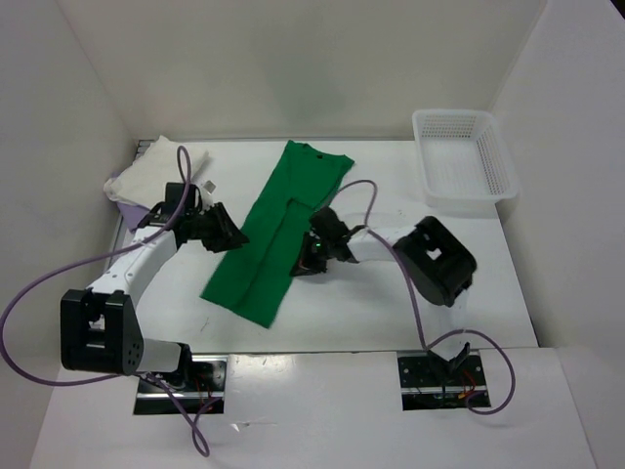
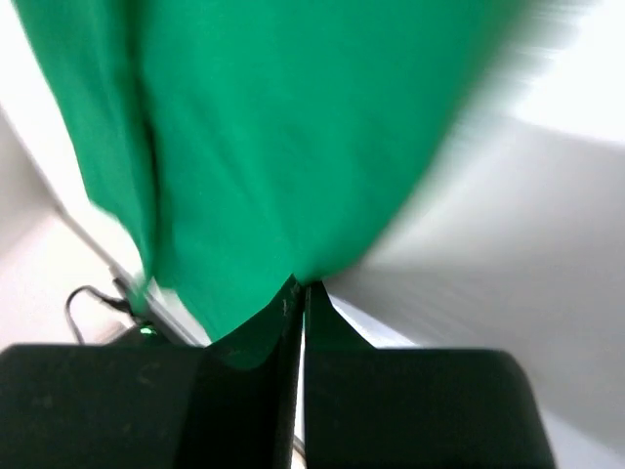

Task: Fold and stack the t-shirts
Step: Rotate the tshirt 90 degrees, then grab the bottom of the folded rectangular tshirt with both arms

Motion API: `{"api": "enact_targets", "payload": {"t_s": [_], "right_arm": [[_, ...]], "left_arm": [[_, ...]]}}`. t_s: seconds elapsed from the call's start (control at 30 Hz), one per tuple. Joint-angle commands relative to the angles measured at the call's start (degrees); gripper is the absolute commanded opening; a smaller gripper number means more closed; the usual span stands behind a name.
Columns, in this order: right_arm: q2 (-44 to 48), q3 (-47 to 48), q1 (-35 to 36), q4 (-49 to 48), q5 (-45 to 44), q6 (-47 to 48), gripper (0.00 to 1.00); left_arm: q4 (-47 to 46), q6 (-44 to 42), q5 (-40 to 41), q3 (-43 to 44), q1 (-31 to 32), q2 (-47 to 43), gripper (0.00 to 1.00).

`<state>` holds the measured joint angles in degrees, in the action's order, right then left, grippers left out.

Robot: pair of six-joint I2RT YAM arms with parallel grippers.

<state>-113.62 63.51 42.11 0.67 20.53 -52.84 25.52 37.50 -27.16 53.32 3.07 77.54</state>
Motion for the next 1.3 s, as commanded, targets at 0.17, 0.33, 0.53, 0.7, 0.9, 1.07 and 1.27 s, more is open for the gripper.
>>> {"api": "enact_targets", "payload": {"t_s": [0.17, 0.33, 0.53, 0.7, 0.9, 1.07, 1.27], "right_arm": [[23.07, -14.98, -18.82, 15.94, -5.24, 13.90, 0.12], [28.27, -17.09, -17.42, 17.00, -4.70, 10.57, 0.55], [42.15, -29.20, -17.41, 19.37, -12.52, 1.87, 0.55], [48.40, -33.79, -17.41, 20.78, -13.94, -2.52, 0.54], [50.07, -34.94, -17.41, 20.78, -13.42, -3.06, 0.50], [51.31, -36.26, -17.41, 21.31, -13.42, -3.59, 0.47], [50.00, -36.87, -16.18, 20.78, -12.28, -3.59, 0.46]], "left_arm": [[-0.91, -1.64, -1.49, -0.06, 9.93, 5.07, 0.45], [-0.29, -0.50, -1.50, -4.18, 15.02, 7.18, 0.49], [-2.58, 3.28, -3.69, -9.28, 23.10, 7.72, 0.56], [-7.41, 6.54, -5.54, -9.29, 28.21, 11.14, 0.59], [-9.79, 9.53, -4.84, -7.44, 33.49, 15.98, 0.48], [-10.49, 10.84, -3.60, -8.67, 33.49, 16.51, 0.15], [-6.28, 11.37, 1.31, -10.94, 30.52, 11.24, 0.00]]}}
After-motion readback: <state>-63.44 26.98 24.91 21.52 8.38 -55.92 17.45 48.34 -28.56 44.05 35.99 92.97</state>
